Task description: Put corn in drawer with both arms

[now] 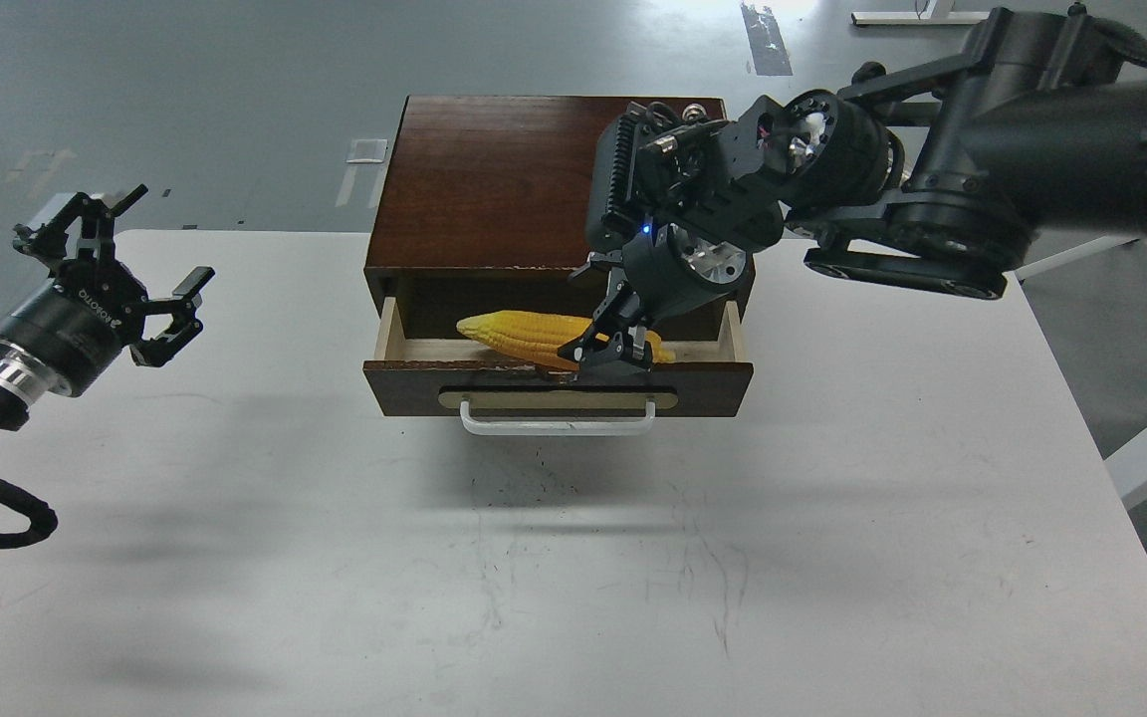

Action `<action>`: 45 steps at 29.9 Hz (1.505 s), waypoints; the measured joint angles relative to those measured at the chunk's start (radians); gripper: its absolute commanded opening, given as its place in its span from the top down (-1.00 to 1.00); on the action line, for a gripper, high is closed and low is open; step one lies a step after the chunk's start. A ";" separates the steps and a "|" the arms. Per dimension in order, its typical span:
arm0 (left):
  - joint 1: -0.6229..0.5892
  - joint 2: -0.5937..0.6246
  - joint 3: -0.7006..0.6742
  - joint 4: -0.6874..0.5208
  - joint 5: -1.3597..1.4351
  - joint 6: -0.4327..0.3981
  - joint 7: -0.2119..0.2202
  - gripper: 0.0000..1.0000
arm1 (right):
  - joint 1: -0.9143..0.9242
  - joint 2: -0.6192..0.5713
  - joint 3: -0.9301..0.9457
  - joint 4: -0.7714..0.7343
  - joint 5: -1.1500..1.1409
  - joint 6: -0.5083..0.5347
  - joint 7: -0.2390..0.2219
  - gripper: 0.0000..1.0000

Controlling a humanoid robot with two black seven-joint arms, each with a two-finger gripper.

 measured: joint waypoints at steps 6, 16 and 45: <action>-0.001 0.000 -0.008 0.000 0.000 0.000 0.000 -0.98 | 0.058 -0.091 0.028 0.048 0.180 0.001 0.000 -0.89; -0.001 -0.006 -0.011 0.000 0.005 0.000 0.000 -0.98 | -0.116 -0.396 0.279 0.059 0.619 0.001 0.000 -0.93; 0.034 -0.057 -0.005 0.009 0.015 0.000 0.000 -0.98 | -1.186 -0.427 1.082 -0.185 1.230 0.069 0.000 -0.99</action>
